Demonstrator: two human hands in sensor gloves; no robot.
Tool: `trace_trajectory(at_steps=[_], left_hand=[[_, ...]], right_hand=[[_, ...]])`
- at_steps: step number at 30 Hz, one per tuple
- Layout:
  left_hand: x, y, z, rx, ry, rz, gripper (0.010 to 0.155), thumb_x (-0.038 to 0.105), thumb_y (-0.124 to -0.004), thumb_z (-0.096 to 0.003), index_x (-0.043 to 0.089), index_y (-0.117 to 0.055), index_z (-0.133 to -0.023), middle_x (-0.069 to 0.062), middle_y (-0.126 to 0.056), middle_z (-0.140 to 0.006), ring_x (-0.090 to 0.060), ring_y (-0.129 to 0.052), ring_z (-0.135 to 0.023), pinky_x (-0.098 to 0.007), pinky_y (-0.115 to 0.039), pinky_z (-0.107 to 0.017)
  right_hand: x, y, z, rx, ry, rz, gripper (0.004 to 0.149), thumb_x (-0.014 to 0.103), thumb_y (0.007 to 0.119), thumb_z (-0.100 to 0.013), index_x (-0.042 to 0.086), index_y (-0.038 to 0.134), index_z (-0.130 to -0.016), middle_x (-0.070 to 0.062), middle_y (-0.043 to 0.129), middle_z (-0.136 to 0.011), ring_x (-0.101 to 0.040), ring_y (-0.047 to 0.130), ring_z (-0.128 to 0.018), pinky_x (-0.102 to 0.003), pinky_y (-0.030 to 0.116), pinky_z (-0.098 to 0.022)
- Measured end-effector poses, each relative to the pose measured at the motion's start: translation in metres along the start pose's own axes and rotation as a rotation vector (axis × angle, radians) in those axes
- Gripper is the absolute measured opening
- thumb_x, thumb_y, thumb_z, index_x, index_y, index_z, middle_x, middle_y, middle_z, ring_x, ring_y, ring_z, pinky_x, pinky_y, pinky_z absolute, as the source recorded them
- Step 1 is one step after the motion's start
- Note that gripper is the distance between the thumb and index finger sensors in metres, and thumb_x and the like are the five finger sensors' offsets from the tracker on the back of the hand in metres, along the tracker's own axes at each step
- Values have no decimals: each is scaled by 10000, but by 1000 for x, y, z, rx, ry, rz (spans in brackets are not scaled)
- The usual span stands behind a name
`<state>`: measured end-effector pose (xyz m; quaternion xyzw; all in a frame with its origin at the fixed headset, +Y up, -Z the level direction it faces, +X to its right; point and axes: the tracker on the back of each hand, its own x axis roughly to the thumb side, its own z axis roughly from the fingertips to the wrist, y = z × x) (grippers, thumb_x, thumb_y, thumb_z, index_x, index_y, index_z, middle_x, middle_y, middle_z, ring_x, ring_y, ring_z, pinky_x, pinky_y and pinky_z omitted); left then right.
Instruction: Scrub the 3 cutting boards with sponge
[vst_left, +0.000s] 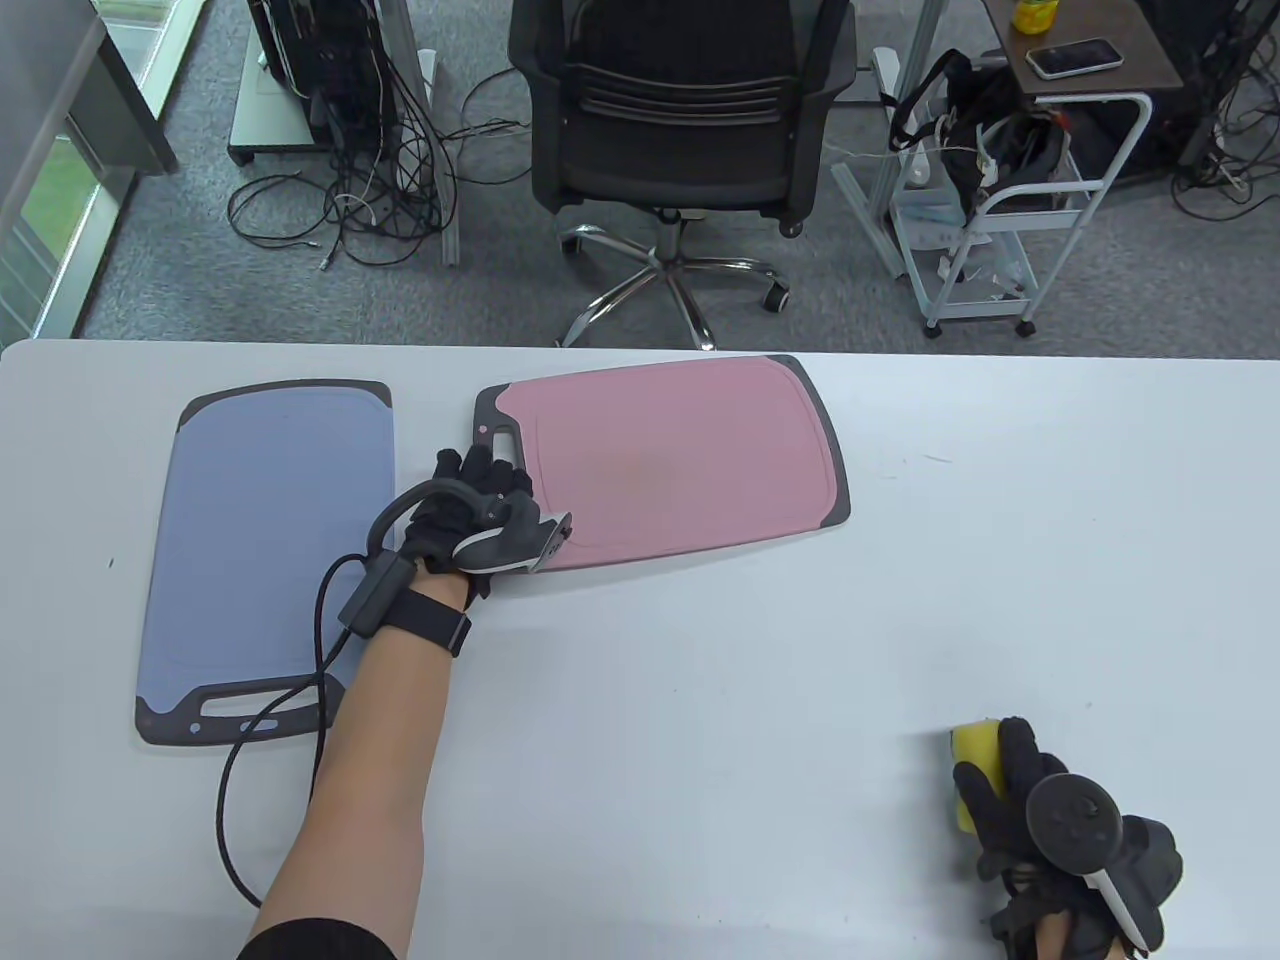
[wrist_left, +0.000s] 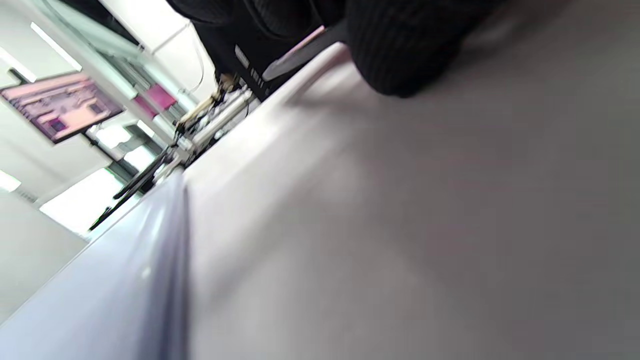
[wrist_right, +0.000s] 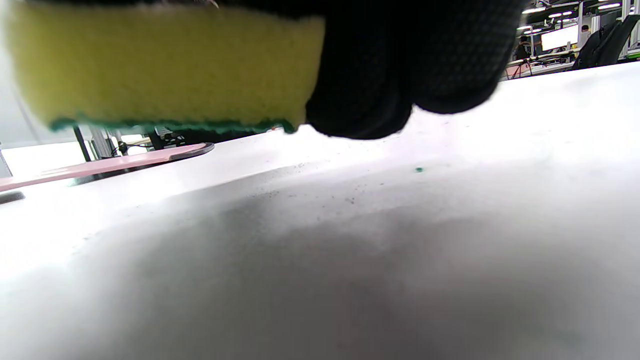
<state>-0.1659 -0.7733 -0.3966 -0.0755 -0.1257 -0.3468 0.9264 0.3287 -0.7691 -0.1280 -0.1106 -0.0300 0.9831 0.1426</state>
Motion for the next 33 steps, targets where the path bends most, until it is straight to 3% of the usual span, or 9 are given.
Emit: trace_trajectory(at_steps=[2, 5, 10, 17, 24, 26, 28, 32, 33], left_hand=[[-1, -2, -3, -60, -18, 24, 830, 308, -838, -511, 314, -274, -1121, 48, -420, -1249, -325, -530, -1166, -594, -533, -804], [-3, -10, -4, -146, -10, 27, 803, 295, -771, -524, 275, -252, -1136, -87, -332, -1261, -365, -503, -1158, -608, -533, -792], [-3, -13, 16, -81, -21, 69, 771, 427, -760, -503, 261, -364, -1143, -84, -522, -1227, -342, -654, -1105, -582, -606, -765], [-7, -27, 84, -182, 20, 189, 785, 562, -727, -507, 244, -414, -1153, -125, -557, -1220, -372, -684, -1084, -585, -626, -751], [-23, -72, 171, -200, 135, 283, 858, 613, -662, -514, 219, -290, -1180, -219, -490, -1225, -448, -688, -1068, -605, -661, -728], [-31, -87, 194, -188, 198, 391, 901, 667, -626, -497, 161, -329, -1182, -229, -514, -1205, -456, -694, -1059, -599, -676, -720], [-37, -98, 211, -180, 251, 468, 912, 657, -677, -491, 147, -365, -1180, -239, -517, -1195, -472, -668, -1061, -607, -666, -717], [-47, -114, 227, -173, 335, 421, 892, 686, -667, -477, 119, -464, -1136, -178, -640, -1127, -414, -779, -1005, -587, -698, -704], [-48, -117, 229, -167, 359, 480, 821, 685, -681, -471, 145, -598, -1084, -145, -726, -1081, -402, -807, -988, -594, -704, -699]], right_hand=[[0, 0, 0, 1, 1, -2, 755, 592, 727, -468, 119, 630, -1049, -83, 843, -777, -231, 924, -536, -448, 803, -457], [1, 1, 1, 9, 2, -4, 755, 591, 728, -468, 119, 630, -1050, -83, 844, -778, -231, 924, -537, -448, 803, -457], [2, 1, 1, 15, 2, 2, 756, 592, 727, -470, 119, 630, -1051, -84, 843, -779, -231, 924, -538, -447, 803, -459], [1, 2, 1, 21, 15, 7, 755, 593, 726, -471, 122, 630, -1053, -83, 843, -782, -231, 924, -541, -448, 803, -460], [-1, -3, 4, 4, 25, -29, 756, 594, 727, -471, 121, 630, -1053, -83, 843, -781, -230, 925, -540, -447, 804, -459], [-1, -3, 4, 6, 24, -38, 754, 593, 727, -472, 122, 631, -1052, -83, 844, -781, -231, 925, -540, -447, 804, -458], [-1, -2, 4, 13, 24, -43, 756, 592, 728, -472, 119, 630, -1053, -84, 844, -781, -232, 924, -540, -448, 804, -458], [2, 2, 5, 35, 11, -30, 756, 594, 727, -471, 122, 630, -1053, -84, 843, -783, -232, 924, -541, -448, 803, -460], [3, 3, 5, 42, 6, -26, 757, 594, 726, -471, 121, 630, -1053, -85, 843, -783, -232, 925, -541, -449, 804, -458]])
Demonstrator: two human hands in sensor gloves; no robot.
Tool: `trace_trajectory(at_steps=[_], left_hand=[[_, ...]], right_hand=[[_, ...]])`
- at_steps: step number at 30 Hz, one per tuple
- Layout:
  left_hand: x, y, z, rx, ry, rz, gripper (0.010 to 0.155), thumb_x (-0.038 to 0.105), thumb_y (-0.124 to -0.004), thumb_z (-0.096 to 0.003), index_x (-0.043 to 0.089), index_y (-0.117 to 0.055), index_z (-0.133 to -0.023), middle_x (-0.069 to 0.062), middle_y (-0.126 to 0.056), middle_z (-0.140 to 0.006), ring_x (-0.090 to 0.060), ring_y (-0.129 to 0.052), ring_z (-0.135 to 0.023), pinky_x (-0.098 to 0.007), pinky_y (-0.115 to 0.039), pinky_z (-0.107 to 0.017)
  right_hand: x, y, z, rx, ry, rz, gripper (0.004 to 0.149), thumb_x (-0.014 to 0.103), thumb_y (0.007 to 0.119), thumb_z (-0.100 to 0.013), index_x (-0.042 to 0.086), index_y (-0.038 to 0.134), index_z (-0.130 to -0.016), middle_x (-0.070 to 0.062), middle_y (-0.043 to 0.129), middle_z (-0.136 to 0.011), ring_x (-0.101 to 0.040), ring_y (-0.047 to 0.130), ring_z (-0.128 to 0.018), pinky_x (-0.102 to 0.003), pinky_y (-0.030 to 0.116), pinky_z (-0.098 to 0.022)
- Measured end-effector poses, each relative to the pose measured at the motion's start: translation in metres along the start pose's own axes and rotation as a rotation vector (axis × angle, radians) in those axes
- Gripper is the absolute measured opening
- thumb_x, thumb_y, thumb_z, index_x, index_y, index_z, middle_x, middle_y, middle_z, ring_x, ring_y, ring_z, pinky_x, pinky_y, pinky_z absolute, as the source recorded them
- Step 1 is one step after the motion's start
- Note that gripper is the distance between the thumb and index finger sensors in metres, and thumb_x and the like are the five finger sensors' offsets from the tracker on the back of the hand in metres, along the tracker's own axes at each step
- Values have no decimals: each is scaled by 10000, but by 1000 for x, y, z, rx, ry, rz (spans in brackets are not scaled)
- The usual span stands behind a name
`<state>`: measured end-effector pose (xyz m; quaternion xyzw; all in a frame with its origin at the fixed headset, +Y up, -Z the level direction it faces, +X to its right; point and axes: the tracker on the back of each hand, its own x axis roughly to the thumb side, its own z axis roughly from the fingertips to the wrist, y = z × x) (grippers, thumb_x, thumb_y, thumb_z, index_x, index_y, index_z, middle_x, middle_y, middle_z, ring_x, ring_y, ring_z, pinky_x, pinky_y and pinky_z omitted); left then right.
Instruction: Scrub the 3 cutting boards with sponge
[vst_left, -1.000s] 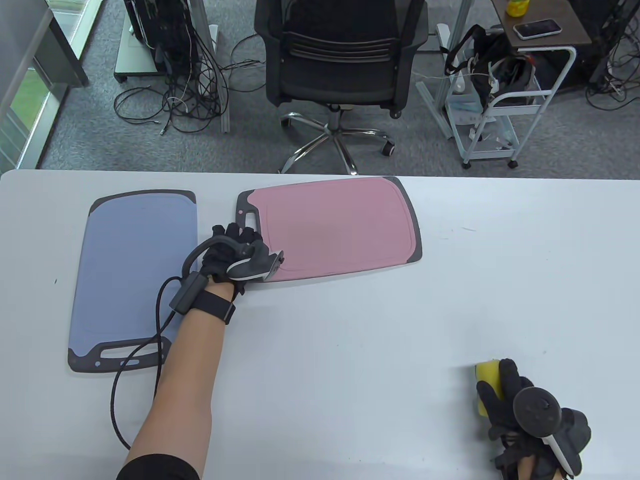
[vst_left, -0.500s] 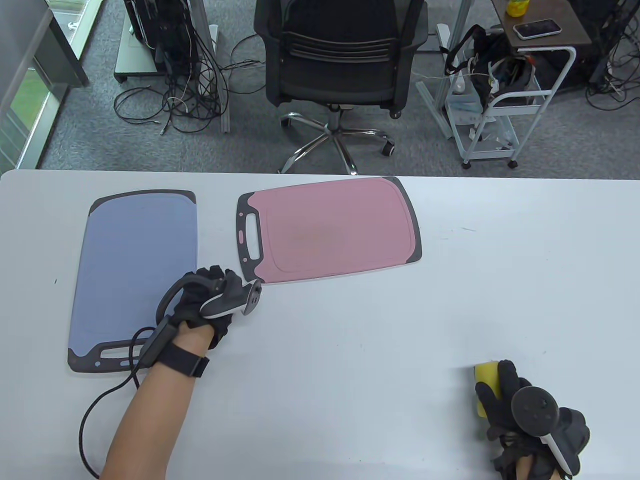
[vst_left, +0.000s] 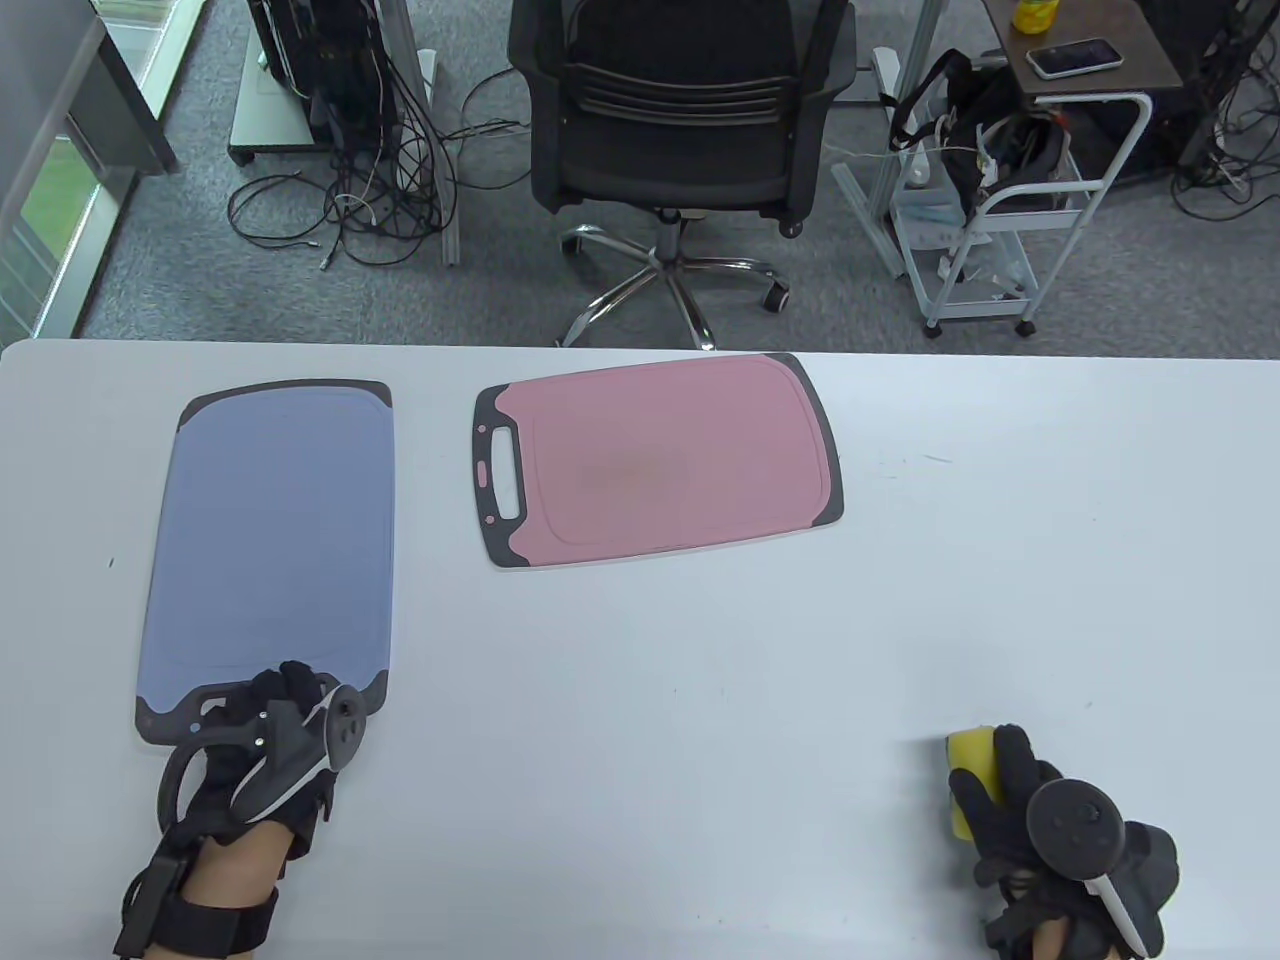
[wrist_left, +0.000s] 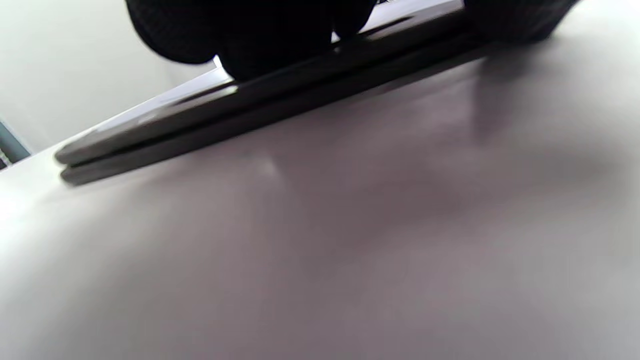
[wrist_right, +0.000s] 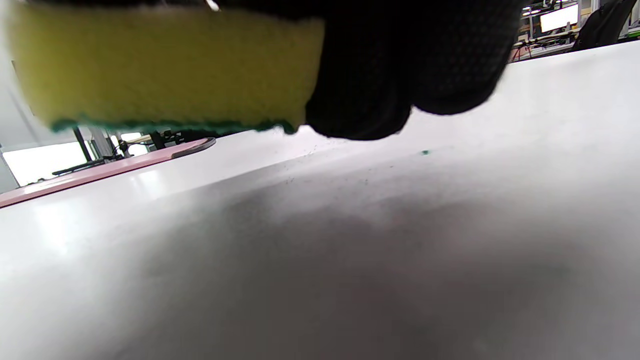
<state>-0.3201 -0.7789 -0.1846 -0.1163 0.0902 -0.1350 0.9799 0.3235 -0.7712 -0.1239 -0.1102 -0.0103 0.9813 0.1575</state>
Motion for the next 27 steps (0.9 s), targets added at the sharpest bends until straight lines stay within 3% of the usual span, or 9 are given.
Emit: trace_trajectory(at_steps=[5, 9, 11, 14, 16, 17, 20, 25, 27], left_hand=[[-3, 1, -6, -15, -78, 30, 729, 574, -728, -473, 154, -638, -1062, -128, -745, -1054, -404, -797, -986, -609, -686, -714], [-7, -2, -5, 55, -142, 43, 681, 546, -727, -469, 164, -671, -1029, -118, -760, -1019, -394, -807, -947, -612, -660, -719], [-7, 6, -1, 152, -166, 69, 675, 565, -671, -477, 179, -642, -1030, -100, -743, -1005, -375, -805, -928, -610, -658, -725], [-2, 35, 5, 400, -125, 291, 681, 559, -549, -496, 151, -510, -1039, -133, -643, -974, -387, -697, -871, -656, -540, -740], [2, 64, 10, 609, -47, 392, 655, 561, -507, -492, 155, -510, -1005, -109, -670, -920, -348, -745, -776, -632, -598, -677], [0, 71, 12, 652, -7, 456, 638, 559, -512, -497, 161, -518, -995, -88, -696, -906, -311, -785, -754, -603, -653, -654], [-14, 79, 13, 690, 36, 960, 534, 431, -655, -552, 181, -482, -991, -64, -670, -917, -278, -777, -768, -572, -659, -665], [-33, 65, 21, 871, -60, 1143, 483, 443, -593, -526, 231, -521, -954, 8, -724, -862, -197, -828, -719, -511, -703, -664], [-36, 66, 20, 820, -78, 1309, 483, 502, -584, -518, 259, -590, -935, 50, -796, -810, -140, -889, -652, -448, -777, -639]], right_hand=[[0, 2, -1, 15, 3, 2, 756, 594, 725, -472, 121, 629, -1054, -84, 843, -783, -231, 924, -543, -449, 803, -461], [-1, 2, -1, 17, 2, 5, 756, 594, 726, -473, 121, 629, -1055, -85, 843, -785, -231, 924, -543, -449, 803, -462], [-1, 1, -2, 16, 2, -2, 758, 594, 727, -472, 119, 631, -1055, -85, 844, -784, -232, 925, -543, -450, 803, -461], [-2, -1, -4, 6, 6, 0, 756, 594, 726, -474, 122, 630, -1056, -84, 843, -785, -232, 924, -545, -450, 803, -463], [-4, -2, -5, -3, 15, -4, 757, 594, 726, -474, 119, 630, -1056, -85, 843, -785, -232, 924, -544, -450, 803, -463], [-5, -2, -5, -1, 21, -8, 757, 594, 726, -473, 121, 630, -1056, -85, 842, -786, -233, 924, -544, -450, 801, -465], [-5, 0, -4, 18, 24, 1, 757, 594, 727, -473, 121, 629, -1056, -85, 843, -786, -233, 924, -545, -451, 802, -464], [-5, 1, -2, 17, 29, -18, 757, 593, 727, -473, 119, 631, -1056, -85, 845, -784, -232, 925, -544, -451, 803, -463], [-6, 1, -2, 25, 30, -20, 757, 595, 725, -474, 121, 630, -1056, -83, 844, -785, -231, 925, -545, -450, 803, -463]])
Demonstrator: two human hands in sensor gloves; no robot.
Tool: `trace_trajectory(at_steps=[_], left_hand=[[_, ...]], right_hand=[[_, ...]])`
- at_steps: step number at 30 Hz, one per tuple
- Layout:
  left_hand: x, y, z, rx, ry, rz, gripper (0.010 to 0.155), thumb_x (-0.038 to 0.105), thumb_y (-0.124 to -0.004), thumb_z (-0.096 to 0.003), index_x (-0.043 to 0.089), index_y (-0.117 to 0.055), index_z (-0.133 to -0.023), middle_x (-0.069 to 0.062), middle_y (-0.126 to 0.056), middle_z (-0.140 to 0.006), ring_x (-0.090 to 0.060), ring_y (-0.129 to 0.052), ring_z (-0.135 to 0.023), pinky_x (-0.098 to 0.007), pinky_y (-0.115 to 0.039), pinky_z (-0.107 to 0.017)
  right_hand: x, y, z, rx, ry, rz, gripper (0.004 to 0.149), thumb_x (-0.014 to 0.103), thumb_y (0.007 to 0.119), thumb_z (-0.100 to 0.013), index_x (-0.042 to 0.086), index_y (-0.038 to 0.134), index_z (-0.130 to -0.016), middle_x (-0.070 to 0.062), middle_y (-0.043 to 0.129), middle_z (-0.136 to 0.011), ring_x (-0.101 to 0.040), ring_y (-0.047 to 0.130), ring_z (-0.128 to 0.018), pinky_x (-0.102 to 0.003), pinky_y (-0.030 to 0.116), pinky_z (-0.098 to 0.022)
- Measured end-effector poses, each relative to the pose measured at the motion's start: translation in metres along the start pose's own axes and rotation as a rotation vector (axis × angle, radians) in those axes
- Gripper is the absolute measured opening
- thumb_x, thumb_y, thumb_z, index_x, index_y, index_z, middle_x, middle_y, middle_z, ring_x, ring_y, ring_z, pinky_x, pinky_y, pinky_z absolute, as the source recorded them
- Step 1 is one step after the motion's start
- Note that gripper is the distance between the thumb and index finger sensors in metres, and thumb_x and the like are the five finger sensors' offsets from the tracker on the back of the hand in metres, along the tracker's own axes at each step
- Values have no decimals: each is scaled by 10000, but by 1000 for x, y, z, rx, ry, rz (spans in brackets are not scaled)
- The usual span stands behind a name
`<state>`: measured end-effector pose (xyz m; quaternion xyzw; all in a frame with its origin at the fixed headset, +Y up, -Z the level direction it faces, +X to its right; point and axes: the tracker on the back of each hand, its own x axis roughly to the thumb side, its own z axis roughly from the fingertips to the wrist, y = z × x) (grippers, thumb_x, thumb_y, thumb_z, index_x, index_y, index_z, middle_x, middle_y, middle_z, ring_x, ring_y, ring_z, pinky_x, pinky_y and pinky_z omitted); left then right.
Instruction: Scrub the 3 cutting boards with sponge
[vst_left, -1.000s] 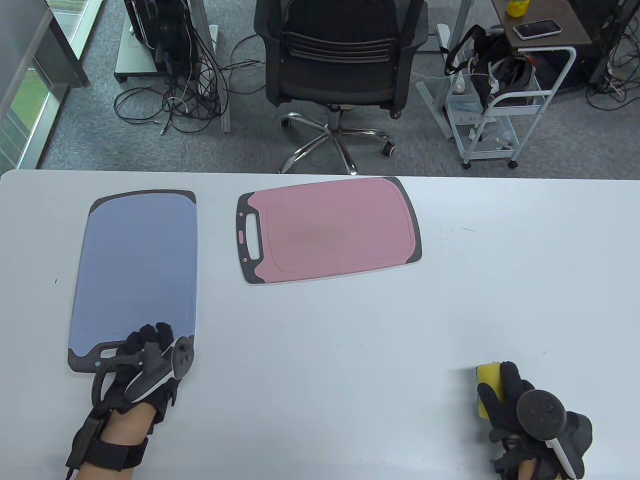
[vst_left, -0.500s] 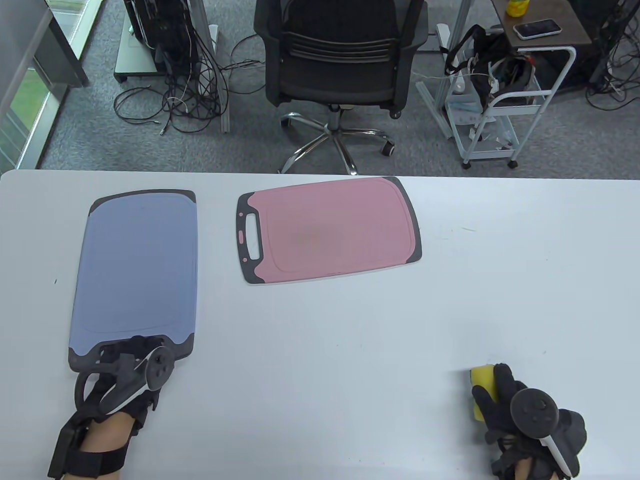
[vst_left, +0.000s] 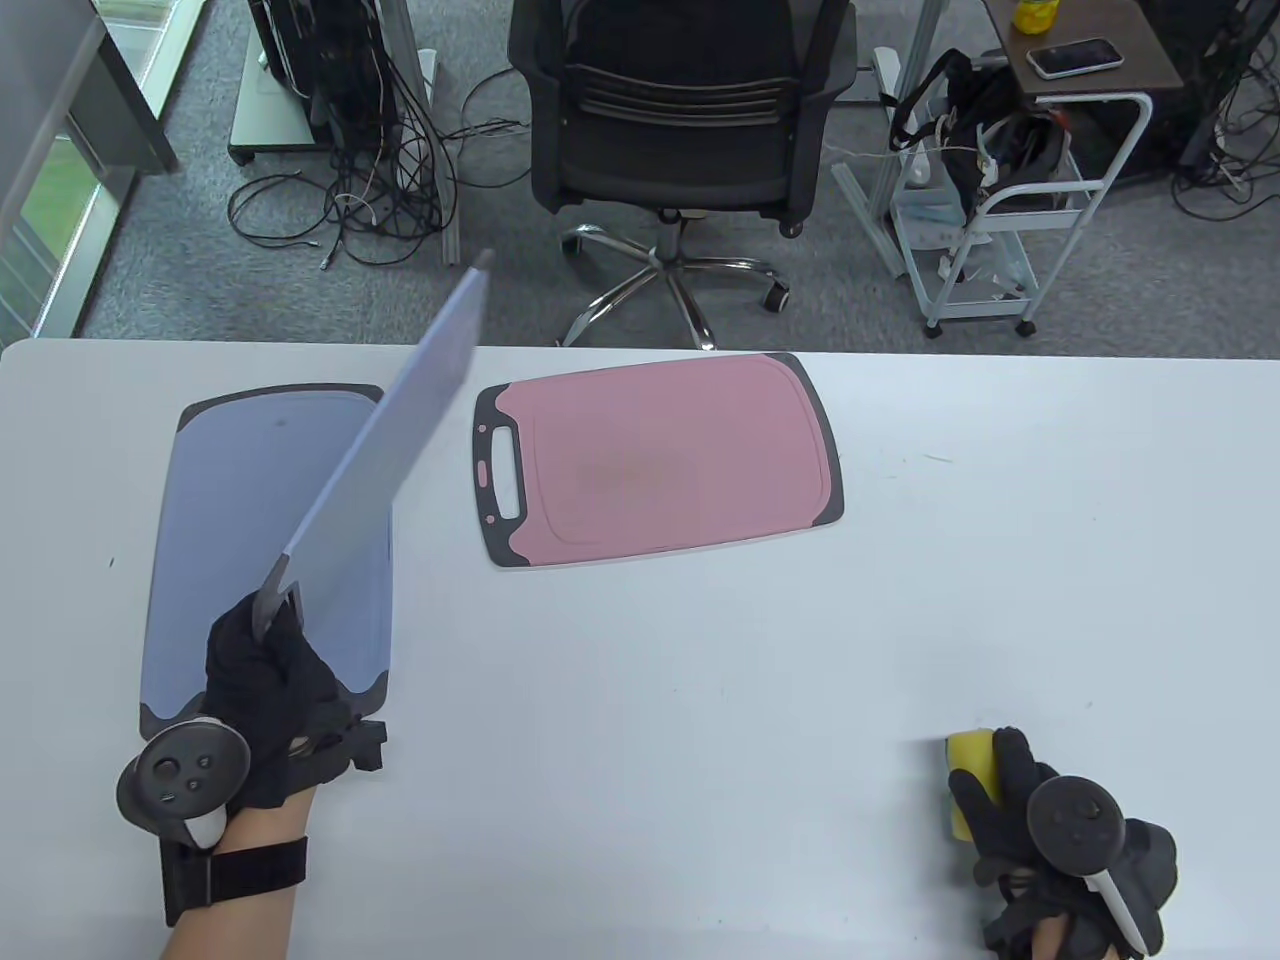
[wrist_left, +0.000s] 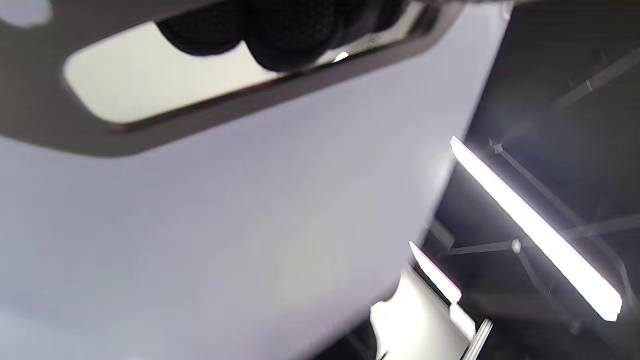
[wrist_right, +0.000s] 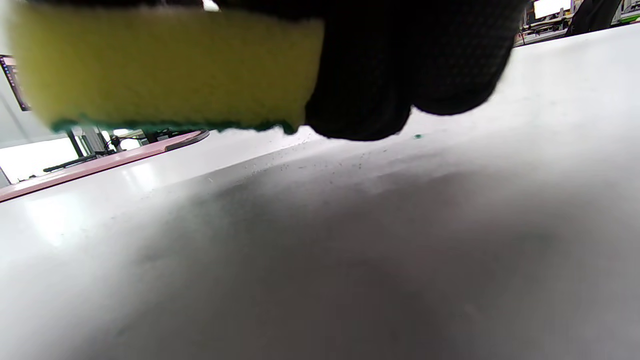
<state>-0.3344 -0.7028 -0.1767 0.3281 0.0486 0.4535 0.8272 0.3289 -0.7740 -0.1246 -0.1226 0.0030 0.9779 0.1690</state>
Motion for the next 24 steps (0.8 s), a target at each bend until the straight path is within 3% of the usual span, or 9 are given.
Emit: trace_trajectory(at_steps=[2, 3, 5, 8, 10, 11, 15, 18, 24], left_hand=[[-4, -6, 2, -50, 99, 203, 484, 560, -580, -515, 278, -658, -901, 82, -868, -712, -68, -941, -483, -355, -904, -493], [-6, -12, 1, -132, 183, 287, 490, 577, -590, -519, 275, -696, -891, 80, -898, -680, -50, -956, -431, -346, -926, -443], [-7, -28, 4, -298, 228, 369, 496, 583, -617, -532, 255, -742, -883, 59, -931, -647, -55, -970, -371, -352, -945, -373], [-6, -55, 14, -514, 375, 343, 501, 583, -627, -552, 236, -766, -885, 54, -956, -621, -34, -980, -321, -325, -974, -303], [-2, -70, 22, -653, 469, 426, 501, 575, -642, -562, 221, -763, -895, 34, -956, -626, -45, -980, -321, -336, -974, -298], [-1, -75, 26, -678, 500, 426, 500, 576, -650, -558, 225, -759, -897, 31, -951, -631, -52, -980, -332, -344, -970, -311], [-7, -106, 36, -956, 523, 277, 475, 530, -734, -573, 198, -712, -912, 51, -942, -646, -11, -1037, -373, -305, -1014, -326], [-18, -124, 47, -1037, 609, 145, 510, 511, -780, -570, 150, -703, -922, 55, -943, -647, -5, -1064, -367, -264, -1022, -292], [-36, -139, 61, -1036, 654, 32, 503, 540, -736, -603, 151, -706, -919, 78, -937, -642, 14, -1063, -365, -235, -1013, -288]], right_hand=[[0, -1, 0, -10, 0, -13, 757, 594, 727, -473, 120, 630, -1055, -84, 844, -784, -231, 925, -543, -449, 804, -462], [0, -1, 0, -11, -1, -12, 756, 594, 727, -472, 120, 633, -1054, -85, 845, -784, -232, 925, -543, -450, 804, -462], [-1, -1, 0, -9, -1, -12, 756, 594, 725, -474, 122, 630, -1056, -83, 844, -784, -231, 925, -544, -450, 804, -461], [-3, -2, 1, -15, 3, -31, 757, 594, 725, -474, 119, 629, -1056, -85, 843, -785, -231, 925, -543, -449, 804, -462], [-4, -3, 2, -21, 4, -44, 756, 594, 725, -475, 119, 631, -1055, -84, 844, -784, -230, 925, -543, -449, 804, -462], [-4, -4, 2, -22, 3, -48, 756, 595, 724, -475, 120, 630, -1055, -83, 844, -784, -230, 925, -543, -449, 804, -461], [1, -5, 2, -46, -13, -87, 758, 594, 725, -476, 117, 626, -1056, -86, 841, -786, -232, 924, -544, -449, 802, -462], [19, -6, 1, -81, -60, -59, 758, 589, 732, -475, 114, 626, -1056, -90, 841, -788, -238, 923, -545, -454, 801, -461], [90, -6, -3, -90, -209, 60, 757, 595, 727, -486, 119, 620, -1065, -89, 837, -810, -235, 922, -555, -451, 803, -465]])
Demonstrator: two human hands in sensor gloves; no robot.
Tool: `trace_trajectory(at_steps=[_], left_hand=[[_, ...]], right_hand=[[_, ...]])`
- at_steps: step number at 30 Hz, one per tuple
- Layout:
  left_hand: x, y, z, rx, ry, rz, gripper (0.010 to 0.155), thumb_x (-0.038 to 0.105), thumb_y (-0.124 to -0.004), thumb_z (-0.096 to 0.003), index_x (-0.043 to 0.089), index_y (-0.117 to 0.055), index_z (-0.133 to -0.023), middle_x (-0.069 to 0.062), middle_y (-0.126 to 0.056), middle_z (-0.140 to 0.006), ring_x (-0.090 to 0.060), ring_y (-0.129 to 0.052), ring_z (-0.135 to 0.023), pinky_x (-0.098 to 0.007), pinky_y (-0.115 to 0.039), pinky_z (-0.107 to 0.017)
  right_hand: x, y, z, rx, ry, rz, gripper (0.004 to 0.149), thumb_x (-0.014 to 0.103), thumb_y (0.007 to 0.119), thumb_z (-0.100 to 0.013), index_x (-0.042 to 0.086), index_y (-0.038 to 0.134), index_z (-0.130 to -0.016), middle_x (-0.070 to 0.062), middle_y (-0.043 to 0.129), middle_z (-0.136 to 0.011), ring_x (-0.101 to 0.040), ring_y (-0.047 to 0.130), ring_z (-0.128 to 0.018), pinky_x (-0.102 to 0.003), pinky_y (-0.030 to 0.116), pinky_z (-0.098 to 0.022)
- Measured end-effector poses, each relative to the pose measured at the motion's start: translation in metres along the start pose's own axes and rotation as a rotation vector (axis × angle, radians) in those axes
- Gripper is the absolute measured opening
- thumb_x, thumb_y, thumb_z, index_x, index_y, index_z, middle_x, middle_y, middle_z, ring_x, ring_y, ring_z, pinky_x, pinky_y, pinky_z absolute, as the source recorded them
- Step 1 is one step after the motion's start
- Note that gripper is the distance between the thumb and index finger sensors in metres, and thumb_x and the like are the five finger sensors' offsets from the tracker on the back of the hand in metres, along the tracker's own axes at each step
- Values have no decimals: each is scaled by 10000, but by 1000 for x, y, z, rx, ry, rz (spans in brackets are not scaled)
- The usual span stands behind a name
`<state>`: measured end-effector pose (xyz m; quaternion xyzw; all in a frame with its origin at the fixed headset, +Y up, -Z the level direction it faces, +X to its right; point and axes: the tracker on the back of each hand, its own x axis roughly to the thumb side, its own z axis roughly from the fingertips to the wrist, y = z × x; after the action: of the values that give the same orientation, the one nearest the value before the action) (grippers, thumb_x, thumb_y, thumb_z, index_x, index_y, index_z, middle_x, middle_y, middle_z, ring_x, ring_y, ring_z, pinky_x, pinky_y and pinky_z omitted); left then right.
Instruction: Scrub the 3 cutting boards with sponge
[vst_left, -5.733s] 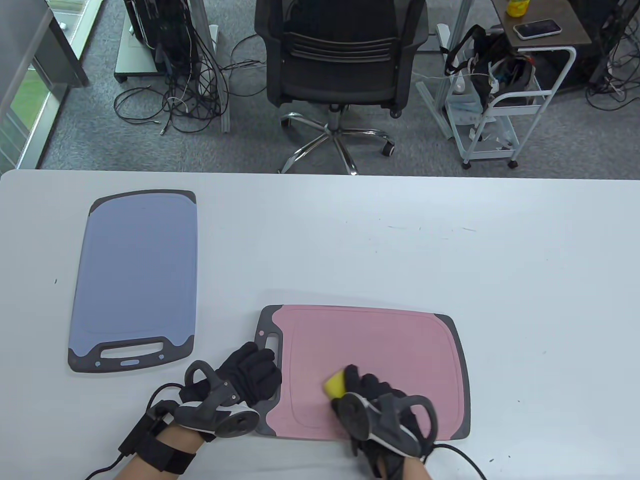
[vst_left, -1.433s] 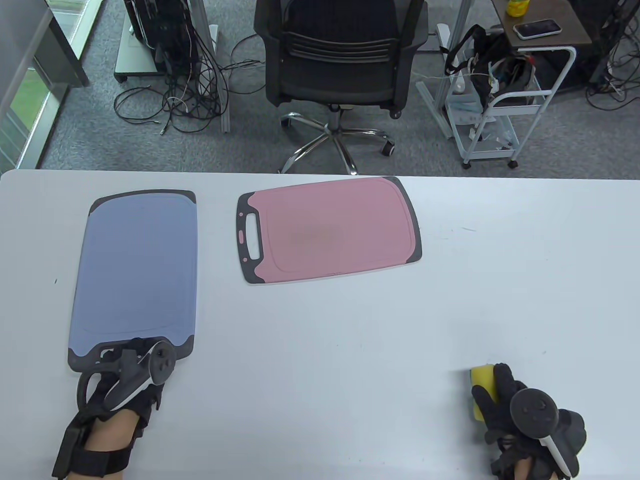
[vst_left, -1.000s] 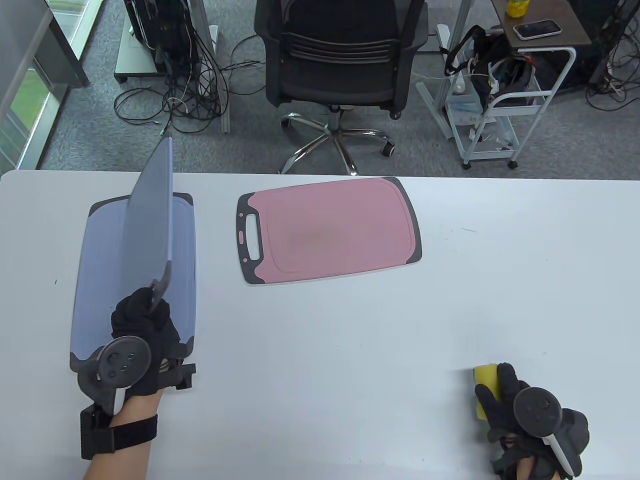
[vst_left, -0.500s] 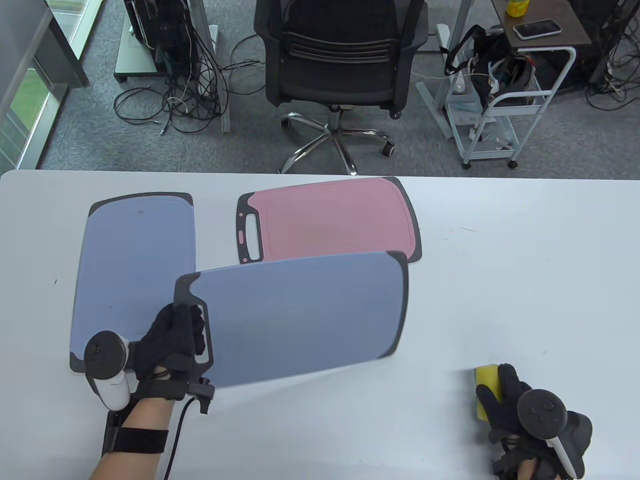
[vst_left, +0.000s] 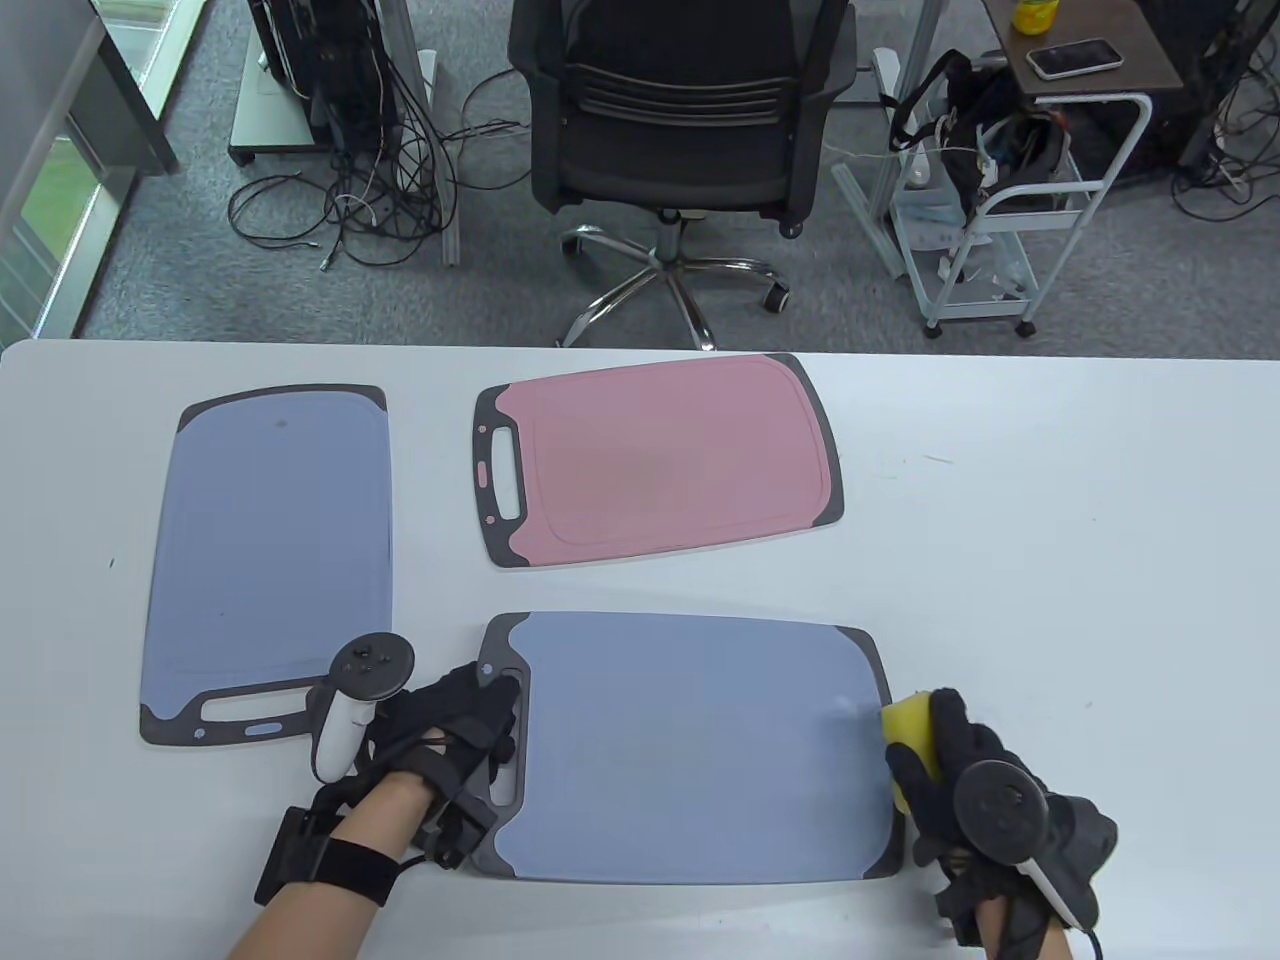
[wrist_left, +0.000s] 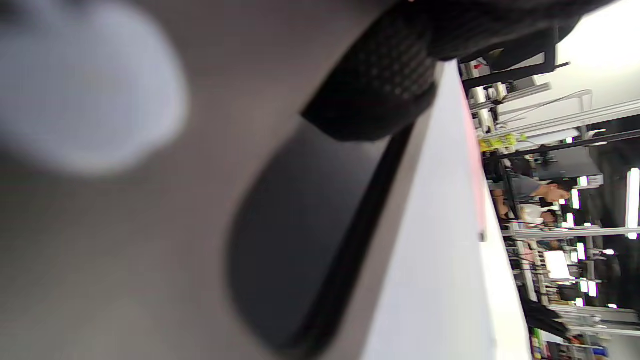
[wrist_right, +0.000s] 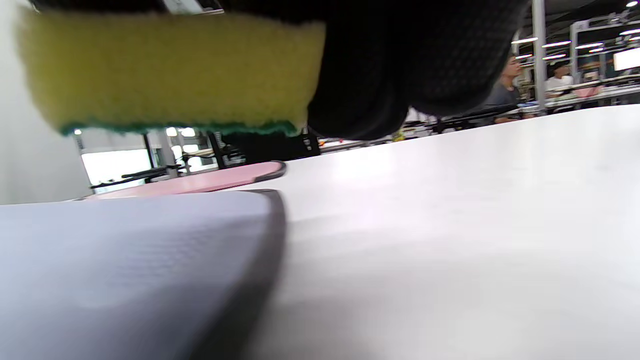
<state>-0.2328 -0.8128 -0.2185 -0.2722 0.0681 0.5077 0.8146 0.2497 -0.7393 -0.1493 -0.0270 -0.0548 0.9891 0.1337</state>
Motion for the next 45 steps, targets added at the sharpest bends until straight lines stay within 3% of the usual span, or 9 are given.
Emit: trace_trajectory(at_steps=[9, 15, 20, 27, 29, 33, 40, 42, 45], left_hand=[[-4, -19, 0, 23, 40, 92, 500, 550, -676, -624, 164, -667, -943, 98, -915, -675, 37, -1042, -397, -216, -1006, -319], [-5, -18, -5, -24, 57, 95, 513, 545, -685, -613, 151, -670, -942, 69, -921, -691, 18, -1066, -411, -231, -1011, -324], [-6, -15, -7, -71, 55, 105, 517, 540, -699, -604, 147, -682, -939, 51, -930, -705, -17, -1088, -437, -259, -1014, -338], [-6, -15, -9, -83, 62, 104, 518, 543, -700, -596, 154, -686, -939, 56, -933, -702, -13, -1091, -436, -257, -1017, -334], [-6, -15, -9, -88, 64, 106, 518, 546, -701, -595, 159, -688, -939, 58, -935, -701, -13, -1093, -437, -260, -1017, -333], [-6, -15, -9, -89, 66, 105, 519, 548, -702, -594, 161, -688, -939, 58, -937, -700, -15, -1095, -437, -260, -1018, -332], [-6, -15, -10, -97, 65, 110, 523, 544, -703, -592, 157, -685, -944, 52, -936, -711, -24, -1097, -447, -264, -1016, -342], [-6, -15, -9, -95, 62, 108, 524, 541, -701, -591, 154, -686, -945, 50, -937, -711, -27, -1099, -446, -266, -1016, -339], [-6, -15, -9, -92, 62, 105, 525, 543, -698, -591, 155, -685, -945, 52, -936, -710, -24, -1097, -447, -262, -1015, -339]], right_hand=[[173, 57, -70, 132, -197, 108, 751, 596, 719, -495, 111, 622, -1061, -91, 840, -804, -217, 926, -534, -431, 812, -449], [270, 92, -80, 190, -330, 199, 743, 602, 713, -494, 120, 642, -1056, -85, 849, -792, -200, 927, -515, -418, 818, -436], [241, 94, -89, 219, -264, 293, 732, 622, 687, -499, 160, 632, -1065, -57, 834, -795, -181, 916, -529, -412, 810, -459], [46, 55, -103, 203, 361, 308, 718, 572, 714, -498, 116, 657, -1049, -112, 839, -787, -227, 906, -537, -443, 792, -459], [22, 50, -97, 205, 437, 303, 716, 563, 720, -499, 101, 668, -1044, -121, 843, -778, -222, 908, -531, -441, 794, -451], [63, 57, -98, 219, 250, 303, 720, 563, 718, -502, 85, 663, -1038, -123, 845, -774, -218, 913, -523, -436, 799, -447], [259, 91, -32, 220, -520, 306, 721, 597, 682, -501, 137, 642, -1054, -76, 829, -790, -179, 917, -524, -407, 819, -453], [266, 92, -29, 217, -516, 308, 721, 598, 681, -501, 141, 640, -1056, -70, 826, -790, -178, 915, -523, -407, 817, -453], [222, 85, -46, 222, -362, 256, 714, 599, 703, -491, 162, 655, -1053, -60, 832, -785, -184, 913, -518, -414, 812, -446]])
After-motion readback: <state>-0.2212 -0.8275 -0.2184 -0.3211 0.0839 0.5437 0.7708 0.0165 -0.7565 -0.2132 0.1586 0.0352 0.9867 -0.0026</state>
